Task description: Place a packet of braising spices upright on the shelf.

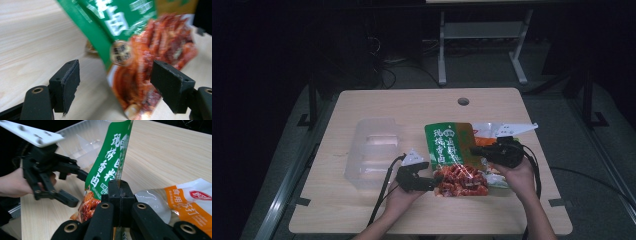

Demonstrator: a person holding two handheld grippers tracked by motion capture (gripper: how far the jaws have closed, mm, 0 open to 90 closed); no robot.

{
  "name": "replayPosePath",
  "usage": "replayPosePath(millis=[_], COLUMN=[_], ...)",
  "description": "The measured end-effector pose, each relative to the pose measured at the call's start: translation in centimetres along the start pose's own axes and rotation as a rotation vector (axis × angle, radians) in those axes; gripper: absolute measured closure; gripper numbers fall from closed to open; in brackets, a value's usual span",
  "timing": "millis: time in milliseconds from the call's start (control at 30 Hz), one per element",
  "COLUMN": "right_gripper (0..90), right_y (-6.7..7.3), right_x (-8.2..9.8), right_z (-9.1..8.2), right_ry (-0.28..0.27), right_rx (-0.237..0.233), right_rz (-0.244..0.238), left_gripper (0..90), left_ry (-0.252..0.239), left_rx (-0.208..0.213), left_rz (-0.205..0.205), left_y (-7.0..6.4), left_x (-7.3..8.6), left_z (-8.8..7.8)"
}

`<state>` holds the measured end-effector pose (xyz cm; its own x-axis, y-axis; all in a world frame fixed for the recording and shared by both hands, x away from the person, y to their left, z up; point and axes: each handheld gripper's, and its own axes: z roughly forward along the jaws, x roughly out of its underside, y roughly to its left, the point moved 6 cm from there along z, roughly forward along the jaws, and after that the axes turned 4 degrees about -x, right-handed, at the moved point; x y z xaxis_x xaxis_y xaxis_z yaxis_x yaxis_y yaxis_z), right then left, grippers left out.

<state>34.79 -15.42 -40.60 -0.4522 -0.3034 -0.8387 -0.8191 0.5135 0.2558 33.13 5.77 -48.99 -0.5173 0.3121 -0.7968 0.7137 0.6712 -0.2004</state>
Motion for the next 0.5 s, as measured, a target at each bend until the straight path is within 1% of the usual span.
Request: replayPosePath(millis=[67, 100, 133, 200, 233, 267, 300, 333, 367, 400, 500], right_gripper=[89.9, 89.9, 89.9, 89.9, 89.9, 89.9, 89.9, 89.9, 89.9, 89.9, 89.8], right_y=[0.2, 0.3, 0.4, 0.7, 0.8, 0.9, 0.9, 0.9, 0.8, 0.7, 0.6], right_x=[-0.1, -0.2, -0.3, -0.3, -0.3, -0.4, -0.4, -0.4, -0.3, -0.3, -0.4], right_z=[0.0, 0.0, 0.0, 0.1, 0.2, 0.2, 0.2, 0.2, 0.1, 0.1, -0.1], right_ry=[-0.009, -0.015, -0.016, -0.013, -0.01, -0.005, -0.005, -0.004, -0.007, -0.014, -0.028], right_rx=[-0.012, -0.013, -0.017, -0.019, -0.017, -0.014, -0.013, -0.013, -0.011, -0.01, -0.012], right_rz=[0.003, -0.001, -0.004, -0.011, -0.016, -0.017, -0.017, -0.016, -0.016, -0.017, -0.007], left_gripper=[30.2, 32.7, 35.3, 42.3, 48.5, 53.2, 56.2, 61.7, 67.4, 72.0, 80.2], left_ry=[0.013, 0.009, 0.006, -0.028, -0.055, -0.054, -0.054, -0.061, -0.071, -0.073, -0.073], left_rx=[0.028, 0.066, 0.08, 0.081, 0.088, 0.074, 0.067, 0.069, 0.072, 0.079, 0.064], left_rz=[-0.028, -0.06, -0.071, -0.066, -0.066, -0.047, -0.036, -0.033, -0.047, -0.052, -0.029], left_y=[0.0, 0.0, 0.0, -0.1, -0.4, -0.4, -0.5, -0.4, -0.4, -0.4, -0.5], left_x=[-0.2, -0.4, -0.6, -1.0, -1.3, -1.4, -1.6, -1.7, -1.9, -2.0, -2.4], left_z=[0.3, 0.4, 0.5, 0.4, 0.3, 0.2, 0.1, 0.0, 0.0, -0.1, -0.2])
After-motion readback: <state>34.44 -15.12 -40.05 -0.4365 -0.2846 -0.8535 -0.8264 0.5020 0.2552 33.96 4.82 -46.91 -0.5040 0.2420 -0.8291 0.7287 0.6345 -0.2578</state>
